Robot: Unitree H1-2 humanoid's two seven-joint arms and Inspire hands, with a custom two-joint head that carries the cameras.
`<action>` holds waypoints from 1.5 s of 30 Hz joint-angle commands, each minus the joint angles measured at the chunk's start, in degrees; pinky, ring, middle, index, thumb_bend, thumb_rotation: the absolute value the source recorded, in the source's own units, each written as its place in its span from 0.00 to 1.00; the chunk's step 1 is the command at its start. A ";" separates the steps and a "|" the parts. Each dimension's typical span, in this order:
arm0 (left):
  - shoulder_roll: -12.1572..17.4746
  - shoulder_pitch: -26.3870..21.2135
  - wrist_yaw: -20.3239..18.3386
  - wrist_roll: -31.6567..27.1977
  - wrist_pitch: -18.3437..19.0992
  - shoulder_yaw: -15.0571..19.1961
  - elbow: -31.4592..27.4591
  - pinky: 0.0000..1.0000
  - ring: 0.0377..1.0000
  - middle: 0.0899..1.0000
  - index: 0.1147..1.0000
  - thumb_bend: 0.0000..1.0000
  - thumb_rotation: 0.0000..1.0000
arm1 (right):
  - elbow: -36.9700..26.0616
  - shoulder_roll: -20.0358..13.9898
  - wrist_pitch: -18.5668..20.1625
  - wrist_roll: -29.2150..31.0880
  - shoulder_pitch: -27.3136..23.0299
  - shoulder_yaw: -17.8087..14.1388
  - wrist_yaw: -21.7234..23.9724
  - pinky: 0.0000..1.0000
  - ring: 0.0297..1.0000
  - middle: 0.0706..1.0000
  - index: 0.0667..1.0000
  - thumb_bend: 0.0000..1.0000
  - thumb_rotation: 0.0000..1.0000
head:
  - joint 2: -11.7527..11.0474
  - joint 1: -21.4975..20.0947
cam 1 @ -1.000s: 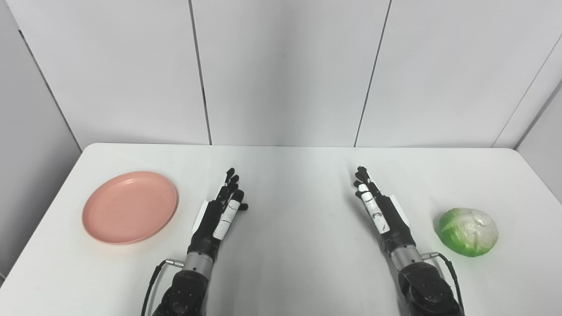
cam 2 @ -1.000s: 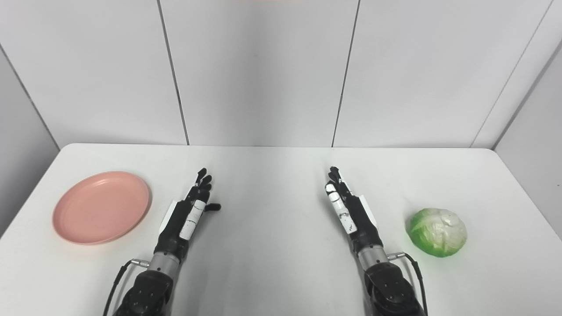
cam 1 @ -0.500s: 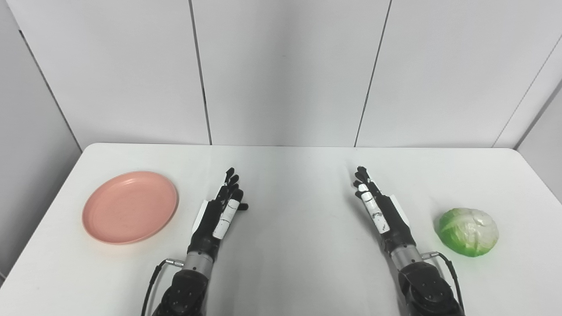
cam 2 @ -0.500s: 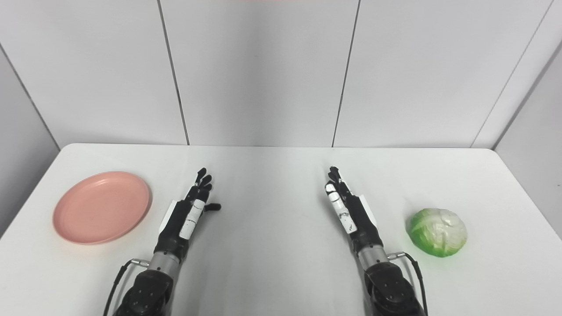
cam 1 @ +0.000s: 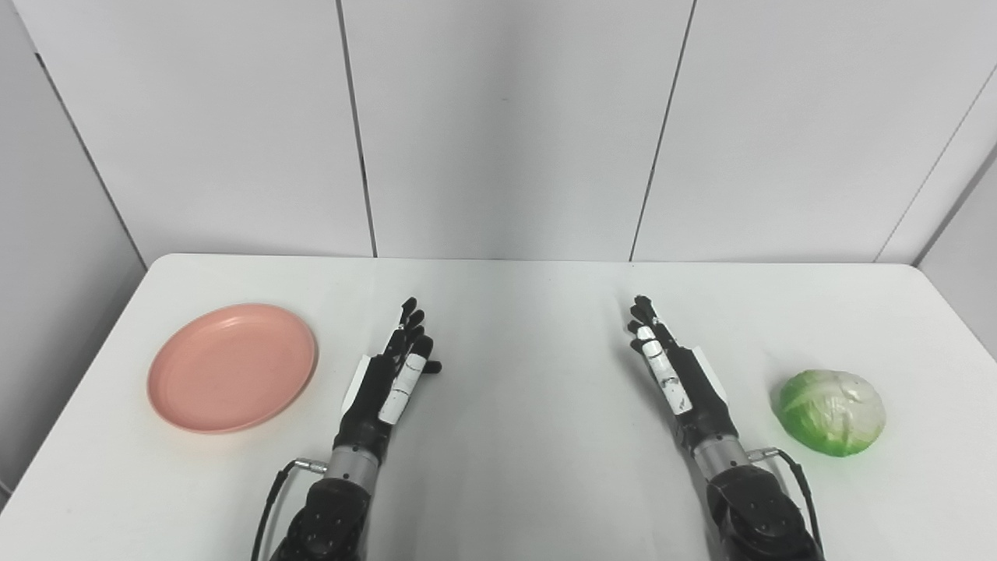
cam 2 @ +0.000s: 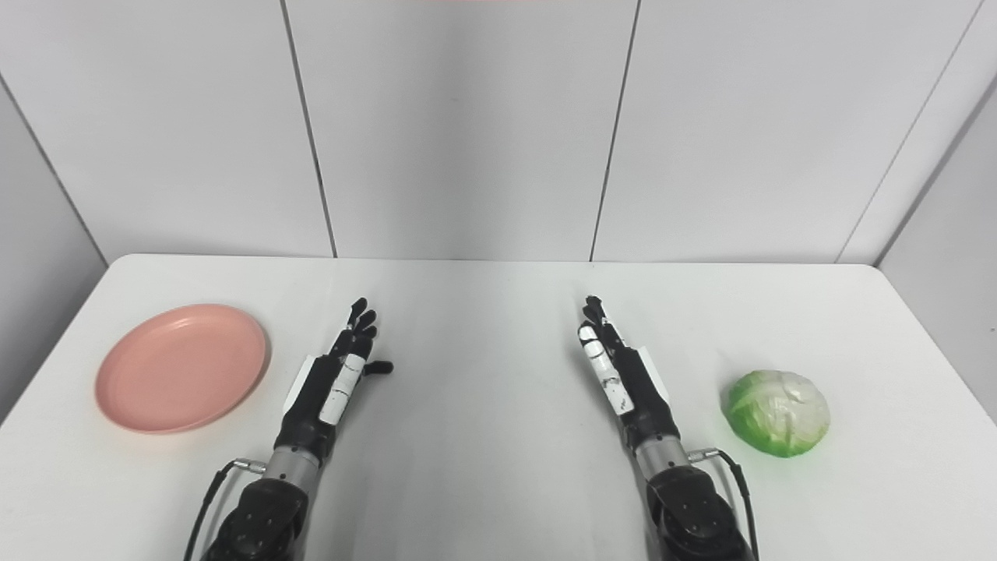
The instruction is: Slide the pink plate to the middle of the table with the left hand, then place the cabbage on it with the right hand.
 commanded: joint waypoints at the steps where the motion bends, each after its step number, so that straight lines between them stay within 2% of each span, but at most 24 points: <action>1: -0.53 -0.15 -1.34 0.78 3.69 -1.15 2.79 0.98 0.98 1.00 1.00 0.83 1.00 | 1.57 -0.58 -0.55 0.31 -0.72 0.32 1.89 0.94 0.96 0.97 0.98 0.52 1.00 | -0.29 2.00; 2: -0.71 -0.28 -1.31 0.68 3.69 -1.18 3.04 0.99 0.99 1.00 1.00 0.83 1.00 | 1.87 -0.83 -0.74 0.55 -0.79 0.24 2.15 0.95 0.96 0.97 0.98 0.54 1.00 | -0.29 2.00; 3: -1.06 -0.47 -1.18 0.61 3.70 -1.20 3.43 0.99 0.99 1.00 1.00 0.83 1.00 | 2.13 -1.23 -1.01 1.21 -0.82 0.09 2.80 0.95 0.96 0.98 0.98 0.54 1.00 | -0.71 4.55; 6: -1.66 -0.93 -0.37 1.14 3.54 -1.34 4.49 0.96 0.98 0.99 0.99 0.84 1.00 | 2.53 -1.84 -1.37 2.42 -0.84 -0.32 3.93 0.98 0.98 0.99 1.00 0.54 1.00 | -0.90 5.70; 7: -1.88 -1.24 0.58 2.12 3.00 -1.67 5.16 0.96 0.97 0.99 0.99 0.84 1.00 | 2.69 -1.99 -1.53 2.85 -0.89 -0.58 4.10 0.98 0.98 0.99 1.00 0.54 1.00 | -1.26 7.86; 9: -2.24 -1.95 2.22 3.69 1.72 -2.31 6.62 0.94 0.96 0.97 0.97 0.83 1.00 | 2.97 -2.34 -1.52 3.51 -1.03 -0.97 4.56 0.98 0.98 1.00 1.00 0.52 1.00 | -1.58 9.22; 11: -2.50 -2.66 3.56 4.69 0.39 -2.86 8.11 0.92 0.94 0.96 0.96 0.79 1.00 | 3.11 -2.68 -1.34 3.59 -1.16 -1.13 4.85 0.99 0.99 1.00 1.00 0.52 1.00 | -1.68 9.61; 16: -2.28 -3.49 6.39 7.94 -1.83 -4.63 9.79 0.87 0.92 0.94 0.95 0.75 1.00 | 3.39 -2.72 -1.23 4.14 -1.37 -1.59 5.37 1.00 1.00 1.00 1.00 0.52 1.00 | -1.87 9.75; 19: -2.16 -3.50 5.65 7.41 -1.57 -4.72 9.60 0.86 0.92 0.94 0.95 0.75 1.00 | 3.63 -2.61 -1.74 4.44 -1.41 -1.66 5.45 1.00 1.00 1.00 1.00 0.52 1.00 | -1.81 9.75; 21: -2.26 -3.55 5.52 6.93 -1.77 -4.51 9.87 0.91 0.94 0.96 0.97 0.77 1.00 | 3.87 -2.62 -2.03 4.57 -1.48 -1.59 5.59 1.00 1.00 1.00 1.00 0.51 1.00 | -1.81 9.75; 23: -2.37 -3.66 5.36 6.17 -2.00 -4.13 10.24 0.90 0.94 0.96 0.96 0.77 1.00 | 3.75 -2.70 -1.96 4.27 -1.43 -1.44 5.46 1.00 1.00 1.00 1.00 0.53 1.00 | -1.89 9.68; 26: -2.15 -3.64 5.12 6.41 -0.90 -4.33 9.61 0.90 0.94 0.96 0.96 0.75 1.00 | 3.35 -2.92 -1.53 4.12 -1.38 -1.21 5.67 1.00 1.00 1.00 1.00 0.53 1.00 | -1.96 9.69; 27: -2.36 -3.57 4.45 5.14 -0.80 -3.83 9.43 0.93 0.95 0.96 0.97 0.75 1.00 | 3.11 -2.93 -1.27 4.06 -1.33 -1.19 5.61 1.00 1.00 1.00 1.00 0.54 1.00 | -2.01 9.75; 32: -2.76 -3.44 3.00 1.94 -0.41 -2.64 8.97 0.94 0.96 0.98 0.98 0.76 1.00 | 3.65 -2.66 -2.29 4.50 -1.40 -1.39 5.71 1.00 1.00 1.00 1.00 0.53 1.00 | -2.03 9.75; 38: -3.51 -2.21 -1.56 -4.60 3.61 -1.20 3.97 0.96 0.99 1.00 1.00 0.83 1.00 | 2.93 -2.73 -2.04 4.03 -1.13 -1.11 5.55 1.00 1.00 1.00 1.00 0.53 1.00 | -2.07 9.74; 42: -3.88 -1.84 -2.62 -6.25 3.44 -1.18 0.32 0.99 0.99 1.00 1.00 0.84 1.00 | 3.44 -2.71 -2.36 4.57 -1.20 -1.22 5.94 1.00 1.00 1.00 1.00 0.51 1.00 | -2.16 9.69; 45: -4.28 -1.55 -3.04 -7.34 4.96 -0.72 -2.95 0.99 0.99 1.00 1.00 0.85 1.00 | 3.31 -2.87 -2.42 3.86 -1.20 -0.95 5.66 1.00 1.00 1.00 1.00 0.53 1.00 | -2.16 9.65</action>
